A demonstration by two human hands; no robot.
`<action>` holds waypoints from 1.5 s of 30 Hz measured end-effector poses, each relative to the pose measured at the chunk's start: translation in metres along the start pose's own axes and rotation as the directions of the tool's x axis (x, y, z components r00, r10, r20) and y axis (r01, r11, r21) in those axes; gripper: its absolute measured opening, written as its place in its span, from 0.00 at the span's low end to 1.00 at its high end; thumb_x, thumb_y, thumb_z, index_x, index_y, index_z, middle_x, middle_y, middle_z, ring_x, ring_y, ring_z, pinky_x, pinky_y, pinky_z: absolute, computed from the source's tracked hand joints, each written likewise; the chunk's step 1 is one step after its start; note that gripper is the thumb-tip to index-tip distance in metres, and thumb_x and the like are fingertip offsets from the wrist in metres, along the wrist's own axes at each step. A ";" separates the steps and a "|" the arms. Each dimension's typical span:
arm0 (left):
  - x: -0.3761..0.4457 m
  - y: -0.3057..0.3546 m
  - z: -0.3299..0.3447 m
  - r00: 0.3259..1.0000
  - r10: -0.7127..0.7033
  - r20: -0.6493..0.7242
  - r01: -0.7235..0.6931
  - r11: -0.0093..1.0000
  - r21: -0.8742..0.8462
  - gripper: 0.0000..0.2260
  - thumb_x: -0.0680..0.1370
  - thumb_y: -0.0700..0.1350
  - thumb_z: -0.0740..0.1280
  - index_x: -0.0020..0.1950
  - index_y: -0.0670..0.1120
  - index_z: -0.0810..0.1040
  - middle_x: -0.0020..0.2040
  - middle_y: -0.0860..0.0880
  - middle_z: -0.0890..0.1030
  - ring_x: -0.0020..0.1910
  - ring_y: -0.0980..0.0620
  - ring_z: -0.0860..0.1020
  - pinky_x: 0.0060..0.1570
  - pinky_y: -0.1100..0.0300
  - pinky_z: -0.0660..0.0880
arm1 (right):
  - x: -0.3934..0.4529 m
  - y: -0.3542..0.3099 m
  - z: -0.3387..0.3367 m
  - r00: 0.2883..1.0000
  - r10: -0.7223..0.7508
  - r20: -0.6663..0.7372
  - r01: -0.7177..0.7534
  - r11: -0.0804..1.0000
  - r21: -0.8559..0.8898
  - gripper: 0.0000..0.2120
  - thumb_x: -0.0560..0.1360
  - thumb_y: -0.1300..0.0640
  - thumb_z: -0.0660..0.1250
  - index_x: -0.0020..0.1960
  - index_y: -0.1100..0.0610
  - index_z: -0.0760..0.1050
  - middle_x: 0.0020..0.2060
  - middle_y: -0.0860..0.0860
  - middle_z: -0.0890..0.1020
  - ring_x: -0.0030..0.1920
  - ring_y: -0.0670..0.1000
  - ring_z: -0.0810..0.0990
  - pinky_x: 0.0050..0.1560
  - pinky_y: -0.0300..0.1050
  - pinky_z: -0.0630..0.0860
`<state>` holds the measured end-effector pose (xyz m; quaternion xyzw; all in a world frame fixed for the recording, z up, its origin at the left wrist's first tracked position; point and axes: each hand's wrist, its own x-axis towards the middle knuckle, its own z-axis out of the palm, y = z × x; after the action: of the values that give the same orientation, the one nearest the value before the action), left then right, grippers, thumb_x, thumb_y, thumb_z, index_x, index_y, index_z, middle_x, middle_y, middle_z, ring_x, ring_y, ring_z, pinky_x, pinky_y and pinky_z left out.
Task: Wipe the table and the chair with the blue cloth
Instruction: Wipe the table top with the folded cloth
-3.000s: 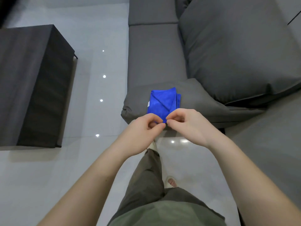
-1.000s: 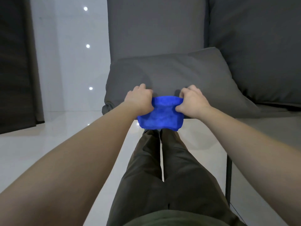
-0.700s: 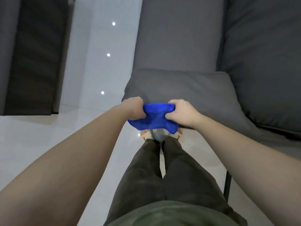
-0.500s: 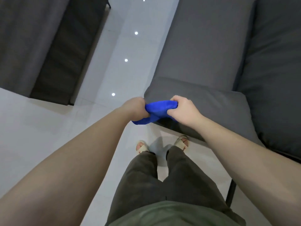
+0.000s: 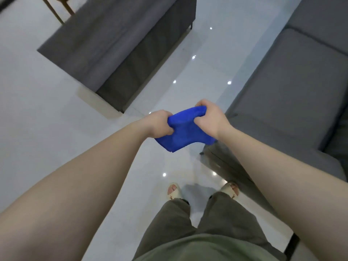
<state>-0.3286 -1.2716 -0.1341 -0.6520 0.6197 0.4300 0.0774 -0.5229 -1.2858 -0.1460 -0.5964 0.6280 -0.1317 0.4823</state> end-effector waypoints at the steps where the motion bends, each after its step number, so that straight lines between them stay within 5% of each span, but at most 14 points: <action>1: -0.004 -0.014 -0.010 1.000 -0.005 -0.023 0.005 1.000 -0.008 0.05 0.73 0.40 0.65 0.47 0.45 0.77 0.43 0.48 0.80 0.42 0.47 0.78 0.42 0.54 0.76 | 0.006 -0.012 0.010 1.000 -0.013 0.007 0.013 1.000 -0.017 0.12 0.68 0.63 0.57 0.45 0.48 0.71 0.39 0.49 0.80 0.39 0.50 0.77 0.36 0.43 0.74; 4: -0.017 -0.049 -0.037 0.990 -0.013 -0.141 0.005 0.998 -0.057 0.03 0.72 0.40 0.65 0.42 0.48 0.74 0.38 0.50 0.78 0.39 0.48 0.76 0.36 0.57 0.73 | 0.018 -0.041 0.032 0.998 -0.054 0.027 0.056 0.995 -0.087 0.14 0.68 0.63 0.58 0.47 0.46 0.71 0.41 0.48 0.80 0.41 0.51 0.79 0.39 0.47 0.78; 12: -0.018 -0.114 -0.089 0.952 -0.075 -0.297 0.039 0.991 -0.126 0.06 0.71 0.46 0.66 0.47 0.53 0.78 0.42 0.53 0.81 0.43 0.49 0.80 0.45 0.48 0.80 | 0.078 -0.108 0.066 0.941 -0.225 0.254 0.323 0.820 -0.472 0.15 0.67 0.59 0.63 0.52 0.46 0.74 0.41 0.43 0.79 0.43 0.50 0.78 0.38 0.43 0.72; 17: -0.004 -0.145 -0.121 0.919 -0.138 -0.368 0.108 0.989 -0.102 0.02 0.73 0.52 0.68 0.43 0.55 0.76 0.40 0.55 0.80 0.42 0.52 0.79 0.42 0.51 0.79 | 0.130 -0.148 0.088 0.863 -0.250 0.439 0.501 0.527 -0.686 0.09 0.71 0.51 0.64 0.51 0.47 0.72 0.42 0.45 0.79 0.42 0.51 0.78 0.36 0.42 0.68; 23: 0.016 -0.177 -0.160 0.907 -0.236 -0.349 0.227 0.972 -0.067 0.07 0.72 0.54 0.68 0.48 0.56 0.78 0.42 0.56 0.81 0.42 0.52 0.79 0.42 0.53 0.78 | 0.194 -0.195 0.115 0.781 -0.276 0.561 0.625 0.355 -0.695 0.06 0.71 0.58 0.59 0.45 0.50 0.71 0.42 0.47 0.79 0.42 0.54 0.78 0.36 0.43 0.67; 31: 0.036 -0.230 -0.190 0.913 -0.277 -0.298 0.270 0.961 -0.064 0.06 0.73 0.42 0.62 0.48 0.51 0.74 0.42 0.50 0.79 0.42 0.46 0.77 0.43 0.49 0.77 | 0.265 -0.252 0.159 0.751 -0.211 0.625 0.656 0.342 -0.673 0.09 0.71 0.60 0.60 0.49 0.50 0.71 0.45 0.48 0.79 0.44 0.55 0.78 0.38 0.44 0.69; 45: 0.095 -0.359 -0.300 0.914 -0.325 -0.242 0.288 0.941 -0.176 0.12 0.74 0.47 0.64 0.57 0.54 0.76 0.47 0.52 0.80 0.46 0.48 0.78 0.46 0.53 0.77 | 0.373 -0.352 0.259 0.791 -0.131 0.598 0.598 0.373 -0.709 0.15 0.71 0.60 0.61 0.55 0.50 0.74 0.48 0.49 0.80 0.46 0.55 0.79 0.40 0.44 0.71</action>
<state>0.1118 -1.4532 -0.1662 -0.7969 0.4834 0.3620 0.0146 -0.0406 -1.5959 -0.1822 -0.8954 0.3206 0.2418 0.1926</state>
